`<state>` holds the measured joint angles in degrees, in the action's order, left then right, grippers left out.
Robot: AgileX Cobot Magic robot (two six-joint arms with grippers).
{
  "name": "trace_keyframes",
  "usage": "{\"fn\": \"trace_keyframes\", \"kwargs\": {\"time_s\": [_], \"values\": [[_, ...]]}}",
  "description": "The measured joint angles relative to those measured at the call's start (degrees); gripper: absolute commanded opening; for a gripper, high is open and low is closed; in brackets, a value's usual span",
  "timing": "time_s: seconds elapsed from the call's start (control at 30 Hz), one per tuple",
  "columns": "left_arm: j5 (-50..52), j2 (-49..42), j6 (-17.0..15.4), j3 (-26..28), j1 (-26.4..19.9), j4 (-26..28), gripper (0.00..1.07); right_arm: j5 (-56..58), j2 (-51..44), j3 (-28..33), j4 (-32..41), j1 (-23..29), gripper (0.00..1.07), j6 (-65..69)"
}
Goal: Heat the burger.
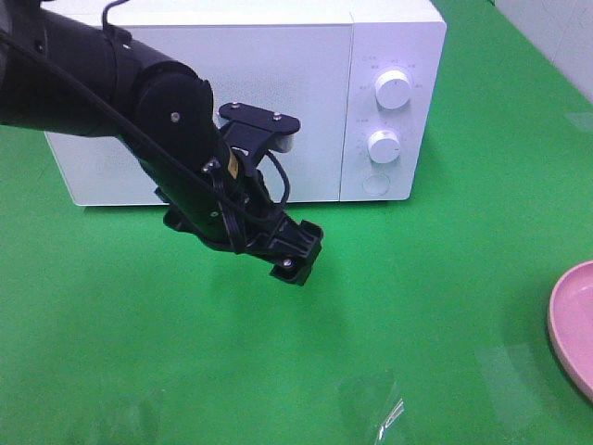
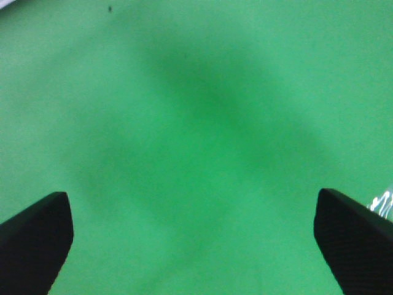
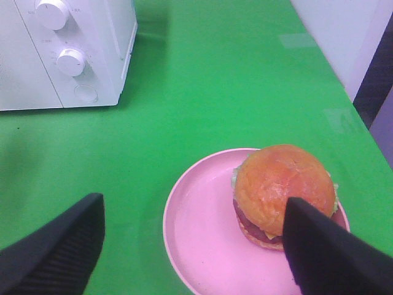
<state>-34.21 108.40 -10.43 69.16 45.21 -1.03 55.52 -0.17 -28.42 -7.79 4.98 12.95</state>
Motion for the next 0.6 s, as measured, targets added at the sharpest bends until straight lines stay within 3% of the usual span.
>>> {"fn": "trace_keyframes", "kwargs": {"time_s": [0.13, 0.27, 0.4, 0.5, 0.6], "values": [[-12.0, -4.1, 0.1, 0.1, 0.0, -0.1, 1.01, 0.0, 0.0, 0.0, 0.0, 0.0, 0.76, 0.0], [-16.2, -5.8, 0.1, 0.2, -0.7, -0.1, 1.01, 0.0, 0.0, 0.0, 0.0, 0.0, 0.76, 0.0], [-20.7, -8.1, 0.5, 0.2, -4.4, -0.1, 1.01, 0.0, 0.0, 0.0, 0.0, 0.0, 0.76, 0.0], [-24.5, -10.6, 1.7, 0.2, -9.9, -0.1, 1.01, 0.0, 0.0, 0.0, 0.0, 0.0, 0.76, 0.0], [-25.2, -11.4, 2.0, 0.2, -11.5, 0.1, 1.01, 0.0, 0.0, 0.0, 0.0, 0.0, 0.76, 0.0]]}}
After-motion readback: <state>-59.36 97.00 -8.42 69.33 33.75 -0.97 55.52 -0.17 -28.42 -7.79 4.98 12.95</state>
